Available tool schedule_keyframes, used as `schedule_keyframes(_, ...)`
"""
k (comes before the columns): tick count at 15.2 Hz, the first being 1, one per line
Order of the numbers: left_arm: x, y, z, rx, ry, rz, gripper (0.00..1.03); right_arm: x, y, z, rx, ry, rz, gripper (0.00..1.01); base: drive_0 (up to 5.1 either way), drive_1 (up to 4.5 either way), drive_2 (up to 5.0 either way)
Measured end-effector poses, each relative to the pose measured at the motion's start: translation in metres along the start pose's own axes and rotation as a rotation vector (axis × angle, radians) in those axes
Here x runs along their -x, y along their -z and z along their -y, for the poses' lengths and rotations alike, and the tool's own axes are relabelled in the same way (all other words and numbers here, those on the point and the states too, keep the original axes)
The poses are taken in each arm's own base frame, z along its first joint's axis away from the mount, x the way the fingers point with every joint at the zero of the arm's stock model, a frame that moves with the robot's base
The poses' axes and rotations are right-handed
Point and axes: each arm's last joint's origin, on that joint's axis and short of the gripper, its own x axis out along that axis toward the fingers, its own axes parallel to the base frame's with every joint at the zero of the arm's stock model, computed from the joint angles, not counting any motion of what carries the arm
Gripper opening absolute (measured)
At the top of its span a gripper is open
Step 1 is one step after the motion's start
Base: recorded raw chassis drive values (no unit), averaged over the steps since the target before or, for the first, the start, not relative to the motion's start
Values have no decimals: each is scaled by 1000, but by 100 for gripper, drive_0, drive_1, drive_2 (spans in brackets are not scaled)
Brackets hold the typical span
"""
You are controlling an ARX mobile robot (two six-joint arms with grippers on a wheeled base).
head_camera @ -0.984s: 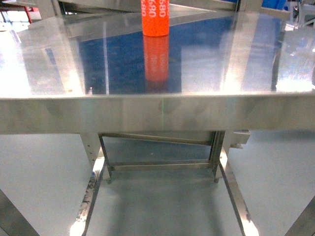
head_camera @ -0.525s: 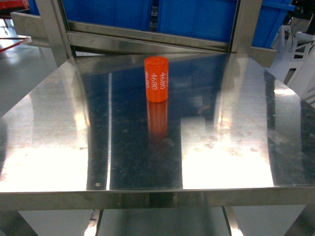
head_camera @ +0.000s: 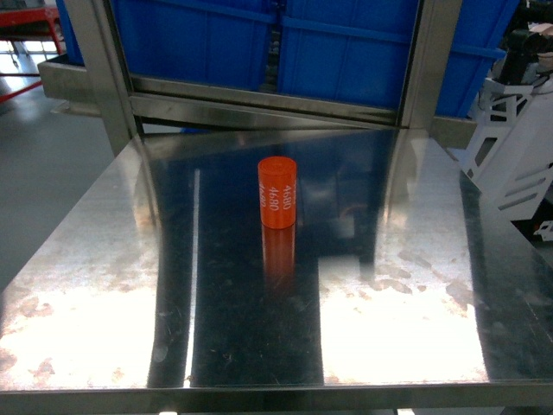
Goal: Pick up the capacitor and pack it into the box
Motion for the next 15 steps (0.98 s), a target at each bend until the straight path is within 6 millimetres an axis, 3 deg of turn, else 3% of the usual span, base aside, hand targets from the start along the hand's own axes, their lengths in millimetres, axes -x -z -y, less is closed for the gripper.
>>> schedule_keyframes(10,-1,2,1,1,4,-31,98,0,0,0,0,0,0,98,0,0,0)
schedule_keyframes(13,-44,-16,15,-25,16,19,98,0,0,0,0,0,0,98,0,0,0)
schedule_keyframes(14,-72,-33,20,-40,5,93,98,0,0,0,0,0,0,98,0,0,0)
schedule_keyframes(15,-112,-50,33,-36,33,173,98,0,0,0,0,0,0,98,0,0,0)
